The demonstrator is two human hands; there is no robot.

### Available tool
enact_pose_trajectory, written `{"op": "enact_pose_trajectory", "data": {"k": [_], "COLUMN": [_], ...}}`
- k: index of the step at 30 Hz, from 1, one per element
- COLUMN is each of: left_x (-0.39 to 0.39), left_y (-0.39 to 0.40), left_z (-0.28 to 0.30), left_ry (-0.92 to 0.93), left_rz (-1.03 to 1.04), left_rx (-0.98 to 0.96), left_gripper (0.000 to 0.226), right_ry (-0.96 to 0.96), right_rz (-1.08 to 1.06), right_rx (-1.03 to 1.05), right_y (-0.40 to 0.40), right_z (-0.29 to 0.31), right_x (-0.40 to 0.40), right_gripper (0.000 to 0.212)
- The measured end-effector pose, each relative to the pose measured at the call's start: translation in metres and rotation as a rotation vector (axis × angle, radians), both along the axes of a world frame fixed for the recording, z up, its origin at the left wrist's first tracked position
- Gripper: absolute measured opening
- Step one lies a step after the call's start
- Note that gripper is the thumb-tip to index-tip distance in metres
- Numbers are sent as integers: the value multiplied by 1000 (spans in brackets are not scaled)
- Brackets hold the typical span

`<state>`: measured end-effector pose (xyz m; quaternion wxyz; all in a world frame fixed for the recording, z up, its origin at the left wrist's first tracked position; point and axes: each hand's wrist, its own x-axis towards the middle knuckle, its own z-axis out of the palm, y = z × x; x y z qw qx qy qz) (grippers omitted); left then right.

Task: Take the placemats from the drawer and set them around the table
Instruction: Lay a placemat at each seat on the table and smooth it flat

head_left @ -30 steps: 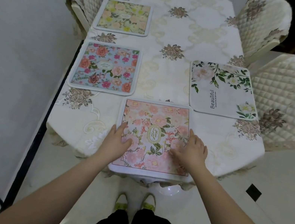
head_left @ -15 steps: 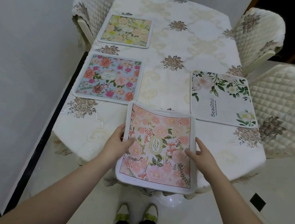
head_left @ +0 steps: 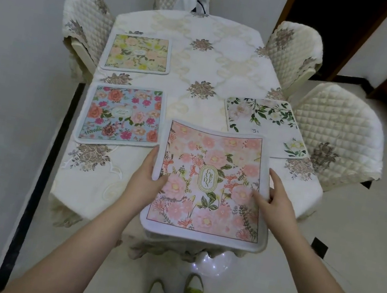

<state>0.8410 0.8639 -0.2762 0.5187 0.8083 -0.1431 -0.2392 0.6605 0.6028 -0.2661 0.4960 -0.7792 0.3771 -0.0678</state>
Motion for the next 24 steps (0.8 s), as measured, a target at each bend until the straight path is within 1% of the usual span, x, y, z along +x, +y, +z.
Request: {"op": "enact_pose_trajectory", "data": {"k": [4, 9, 13, 18, 24], "left_x": [6, -11, -33, -79, -161], "left_y": [-11, -40, -79, -136, -205], "left_z": [25, 47, 59, 69, 71], "left_ry": [39, 110, 84, 47, 8], "left_rz": [-198, -239, -330, -461, -586], "left_rx": [-19, -92, -93, -107, -81], "left_gripper": [77, 74, 72, 70, 70], "right_ry": [-66, -100, -163, -192, -225], "right_rz": [-65, -200, -325, -473, -635], "right_rx": [71, 63, 64, 13, -6], "right_y": [4, 5, -6, -28, -48], "right_z": [19, 27, 35, 40, 47], "right_x": [-32, -75, -119, -193, -294], "right_gripper": [78, 76, 75, 71, 70]}}
